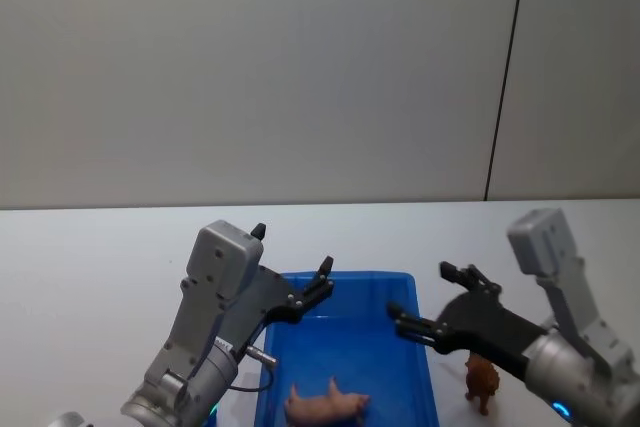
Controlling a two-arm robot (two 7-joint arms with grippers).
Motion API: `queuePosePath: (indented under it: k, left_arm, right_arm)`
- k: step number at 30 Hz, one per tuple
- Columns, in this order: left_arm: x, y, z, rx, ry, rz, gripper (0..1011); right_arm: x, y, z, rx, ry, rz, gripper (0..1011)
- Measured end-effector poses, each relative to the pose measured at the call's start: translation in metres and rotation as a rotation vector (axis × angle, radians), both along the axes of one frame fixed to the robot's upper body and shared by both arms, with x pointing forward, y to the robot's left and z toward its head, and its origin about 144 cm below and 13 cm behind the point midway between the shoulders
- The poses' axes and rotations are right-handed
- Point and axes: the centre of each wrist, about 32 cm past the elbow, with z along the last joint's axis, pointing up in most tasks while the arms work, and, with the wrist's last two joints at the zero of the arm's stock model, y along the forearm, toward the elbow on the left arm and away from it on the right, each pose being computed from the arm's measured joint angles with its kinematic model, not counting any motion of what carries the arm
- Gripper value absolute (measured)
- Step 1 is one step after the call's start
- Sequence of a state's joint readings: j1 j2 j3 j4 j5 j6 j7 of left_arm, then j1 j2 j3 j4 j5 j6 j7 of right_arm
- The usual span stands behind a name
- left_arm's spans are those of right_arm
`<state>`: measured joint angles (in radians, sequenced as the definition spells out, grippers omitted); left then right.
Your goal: Pick up the two dolls from the table and place them into the box.
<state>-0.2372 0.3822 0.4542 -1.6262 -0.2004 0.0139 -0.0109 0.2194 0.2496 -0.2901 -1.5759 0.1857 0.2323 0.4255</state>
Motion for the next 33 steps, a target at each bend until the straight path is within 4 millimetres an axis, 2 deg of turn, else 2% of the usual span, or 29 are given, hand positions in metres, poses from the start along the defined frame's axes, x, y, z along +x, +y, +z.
queuePosePath:
  k: [16, 33]
  left_arm:
    - [0.000, 0.000, 0.000, 0.000, 0.000, 0.000, 1001]
    - [0.000, 0.000, 0.000, 0.000, 0.000, 0.000, 1001]
  right_arm:
    - [-0.038, -0.026, -0.020, 0.001, 0.045, -0.110, 1001]
    - [-0.052, -0.036, -0.043, -0.031, 0.125, -0.171, 1001]
